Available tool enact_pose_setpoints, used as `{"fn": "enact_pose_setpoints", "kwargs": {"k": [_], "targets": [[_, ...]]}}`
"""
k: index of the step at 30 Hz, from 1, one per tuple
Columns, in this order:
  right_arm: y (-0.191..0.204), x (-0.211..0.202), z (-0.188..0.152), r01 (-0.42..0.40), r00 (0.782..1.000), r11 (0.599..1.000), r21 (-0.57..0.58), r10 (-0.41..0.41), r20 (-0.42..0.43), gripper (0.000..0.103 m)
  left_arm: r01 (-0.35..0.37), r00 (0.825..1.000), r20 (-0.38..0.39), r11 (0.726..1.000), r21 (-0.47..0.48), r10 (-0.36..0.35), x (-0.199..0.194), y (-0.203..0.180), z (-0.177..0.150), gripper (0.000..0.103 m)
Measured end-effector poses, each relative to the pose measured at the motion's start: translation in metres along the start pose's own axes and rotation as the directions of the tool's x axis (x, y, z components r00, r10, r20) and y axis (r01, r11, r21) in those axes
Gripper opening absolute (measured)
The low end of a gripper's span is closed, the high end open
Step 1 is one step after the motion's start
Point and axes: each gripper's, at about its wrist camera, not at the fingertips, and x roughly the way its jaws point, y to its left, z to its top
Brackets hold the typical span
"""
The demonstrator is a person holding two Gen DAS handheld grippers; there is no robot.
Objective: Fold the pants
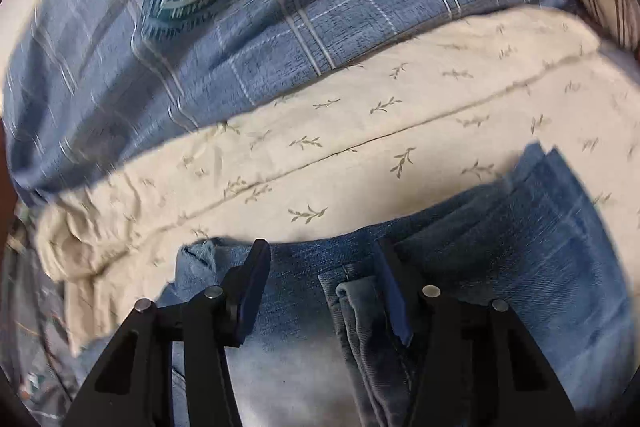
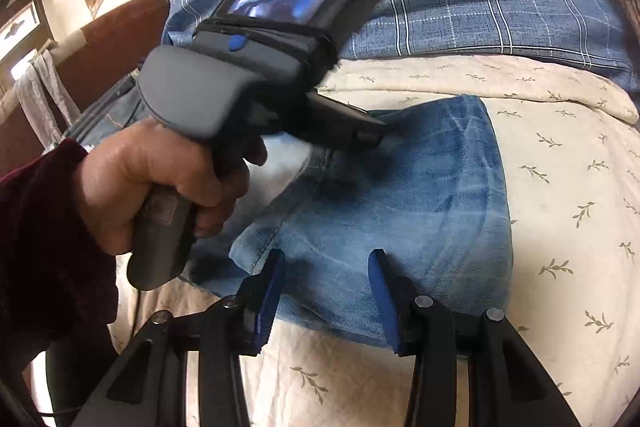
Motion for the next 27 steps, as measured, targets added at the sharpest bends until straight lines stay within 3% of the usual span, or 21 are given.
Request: {"fn": "enact_pose_setpoints", "kwargs": {"k": [6, 12, 14, 17, 21, 25, 27], "targets": [[0.012, -0.003, 0.01, 0.016, 0.996, 1.0, -0.021, -0.014, 0.092, 0.046, 0.044, 0.995, 0.094, 0.989, -0.138, -0.031, -0.06, 0.078, -0.024, 0.054], [0.035, 0.033, 0.008, 0.097, 0.995, 0.99, -0.107, -0.098, -0.008, 0.046, 0.058, 0.992, 0.123, 0.966, -0.252, -0.027, -0.118, 0.151, -0.094, 0.055], [0.04, 0.032, 0.007, 0.116, 0.993, 0.985, -0.131, -0.115, 0.013, 0.046, 0.044, 0.993, 0.119, 0.951, -0.307, -0.007, -0.133, 0.177, -0.124, 0.056], [0.036, 0.028, 0.007, 0.102, 0.995, 0.99, -0.099, -0.101, 0.016, 0.046, 0.011, 0.995, 0.094, 0.907, -0.422, 0.032, -0.146, 0.216, -0.173, 0.06], [0.036, 0.011, 0.006, 0.074, 0.994, 0.994, -0.083, -0.067, 0.086, 0.046, 0.009, 0.999, 0.035, 0.815, -0.579, 0.014, -0.153, 0.26, -0.234, 0.06], [0.043, -0.004, 0.005, 0.046, 0.988, 0.996, -0.073, -0.034, 0.152, 0.046, 0.015, 1.0, 0.018, 0.765, -0.644, -0.005, -0.156, 0.261, -0.268, 0.06], [0.049, -0.01, 0.004, 0.035, 0.984, 0.996, -0.078, -0.021, 0.176, 0.046, 0.045, 0.999, 0.017, 0.74, -0.672, -0.046, -0.155, 0.255, -0.278, 0.06]]}}
